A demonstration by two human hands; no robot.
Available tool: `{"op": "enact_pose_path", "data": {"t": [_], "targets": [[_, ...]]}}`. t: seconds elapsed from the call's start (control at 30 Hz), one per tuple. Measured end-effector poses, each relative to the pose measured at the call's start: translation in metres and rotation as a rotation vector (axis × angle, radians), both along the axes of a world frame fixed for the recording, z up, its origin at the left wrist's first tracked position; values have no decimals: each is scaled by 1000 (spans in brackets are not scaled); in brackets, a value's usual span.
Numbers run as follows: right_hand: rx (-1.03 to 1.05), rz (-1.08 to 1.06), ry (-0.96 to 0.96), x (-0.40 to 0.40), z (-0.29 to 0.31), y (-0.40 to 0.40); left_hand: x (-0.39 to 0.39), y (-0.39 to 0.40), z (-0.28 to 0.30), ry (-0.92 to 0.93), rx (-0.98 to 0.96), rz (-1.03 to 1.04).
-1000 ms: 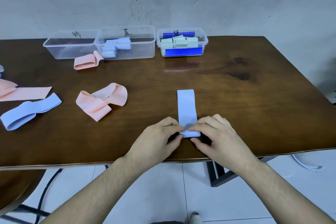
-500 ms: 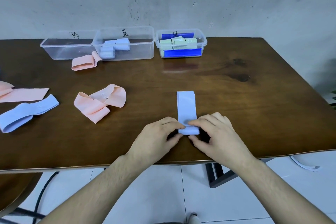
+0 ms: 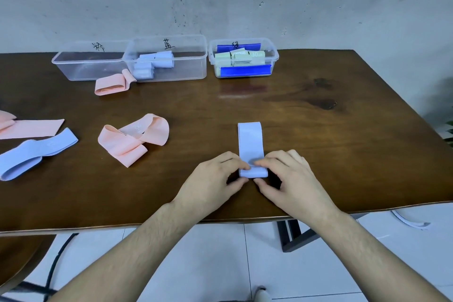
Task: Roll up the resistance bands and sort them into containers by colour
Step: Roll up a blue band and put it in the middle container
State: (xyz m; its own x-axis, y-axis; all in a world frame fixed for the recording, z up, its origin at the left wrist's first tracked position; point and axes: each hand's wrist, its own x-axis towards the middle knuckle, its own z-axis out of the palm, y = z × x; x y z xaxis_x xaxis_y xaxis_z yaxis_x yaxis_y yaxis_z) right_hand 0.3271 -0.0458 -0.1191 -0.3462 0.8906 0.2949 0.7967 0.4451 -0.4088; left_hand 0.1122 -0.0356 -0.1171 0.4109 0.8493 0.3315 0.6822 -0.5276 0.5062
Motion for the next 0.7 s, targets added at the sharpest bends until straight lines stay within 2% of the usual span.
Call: {"op": "enact_pose_path", "data": {"t": [0.7], "targets": [[-1, 8, -36, -1, 4, 10, -3, 11, 0, 41, -51, 18]]}}
